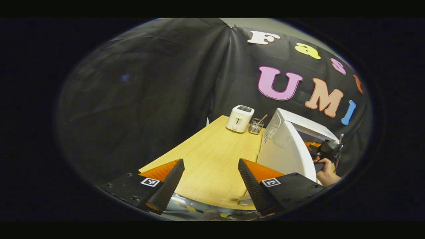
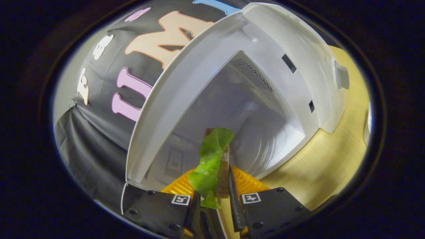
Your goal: Open the microwave oven with the left hand, put the food in, and close the microwave oven.
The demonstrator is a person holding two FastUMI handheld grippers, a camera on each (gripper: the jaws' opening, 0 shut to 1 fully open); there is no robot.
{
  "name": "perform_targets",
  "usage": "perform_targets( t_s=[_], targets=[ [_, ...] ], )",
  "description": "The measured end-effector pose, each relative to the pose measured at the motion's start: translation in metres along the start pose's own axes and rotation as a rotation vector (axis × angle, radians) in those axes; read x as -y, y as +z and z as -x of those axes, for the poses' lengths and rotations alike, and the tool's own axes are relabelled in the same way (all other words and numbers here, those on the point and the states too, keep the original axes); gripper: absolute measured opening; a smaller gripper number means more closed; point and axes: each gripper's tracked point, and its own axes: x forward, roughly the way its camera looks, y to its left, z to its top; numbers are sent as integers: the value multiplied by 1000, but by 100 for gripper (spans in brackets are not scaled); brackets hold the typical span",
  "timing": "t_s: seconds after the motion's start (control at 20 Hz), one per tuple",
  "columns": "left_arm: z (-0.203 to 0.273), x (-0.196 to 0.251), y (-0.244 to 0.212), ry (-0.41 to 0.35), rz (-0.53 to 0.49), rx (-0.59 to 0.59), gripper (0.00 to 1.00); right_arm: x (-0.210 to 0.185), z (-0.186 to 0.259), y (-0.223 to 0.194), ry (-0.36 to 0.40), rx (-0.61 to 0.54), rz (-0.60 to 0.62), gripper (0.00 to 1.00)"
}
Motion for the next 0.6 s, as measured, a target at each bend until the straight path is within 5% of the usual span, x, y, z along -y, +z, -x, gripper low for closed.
perform_targets(
  t_s=[0.6],
  targets=[
    [-9,14,-20,-60,68,-61,95,33,-32,28,-138,112,73,42]
  ],
)
